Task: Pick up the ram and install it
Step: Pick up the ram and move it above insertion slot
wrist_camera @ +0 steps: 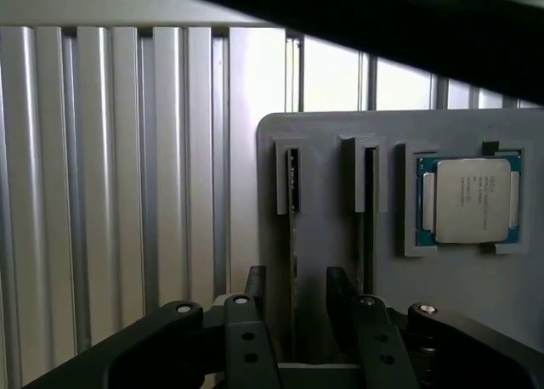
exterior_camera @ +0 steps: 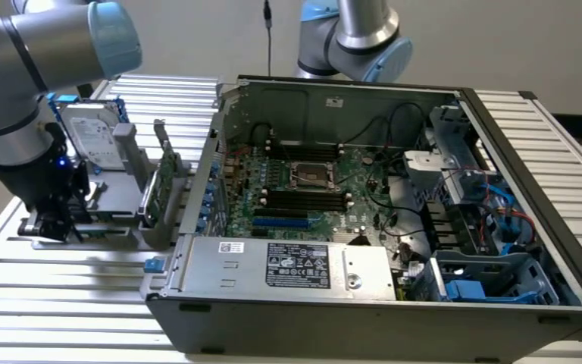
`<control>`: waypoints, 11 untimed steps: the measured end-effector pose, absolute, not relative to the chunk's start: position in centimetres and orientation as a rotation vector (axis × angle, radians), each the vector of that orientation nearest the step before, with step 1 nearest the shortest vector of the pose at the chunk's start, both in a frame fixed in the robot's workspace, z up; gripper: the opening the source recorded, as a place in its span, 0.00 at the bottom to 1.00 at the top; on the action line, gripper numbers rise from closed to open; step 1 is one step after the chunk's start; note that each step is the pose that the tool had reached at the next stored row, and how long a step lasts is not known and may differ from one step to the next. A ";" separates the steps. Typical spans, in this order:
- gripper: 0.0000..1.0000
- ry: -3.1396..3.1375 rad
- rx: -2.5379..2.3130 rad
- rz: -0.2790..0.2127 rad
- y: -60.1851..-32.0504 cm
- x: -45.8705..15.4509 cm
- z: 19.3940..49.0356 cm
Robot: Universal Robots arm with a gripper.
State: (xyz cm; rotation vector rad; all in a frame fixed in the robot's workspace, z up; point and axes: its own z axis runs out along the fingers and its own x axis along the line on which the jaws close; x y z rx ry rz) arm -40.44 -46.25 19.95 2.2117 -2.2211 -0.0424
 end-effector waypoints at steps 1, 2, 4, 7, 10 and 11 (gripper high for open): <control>0.42 -2.223 2.213 -0.046 -46.3 -40.4 19.9; 0.42 -2.224 2.214 -0.048 -46.4 -40.4 19.9; 0.42 -2.225 2.216 -0.052 -46.4 -40.4 19.9; 0.42 -2.220 2.222 -0.053 -46.4 -40.4 19.8; 0.42 -2.207 2.234 -0.053 -46.4 -40.4 19.8; 0.42 -2.200 2.241 -0.053 -46.4 -40.3 19.8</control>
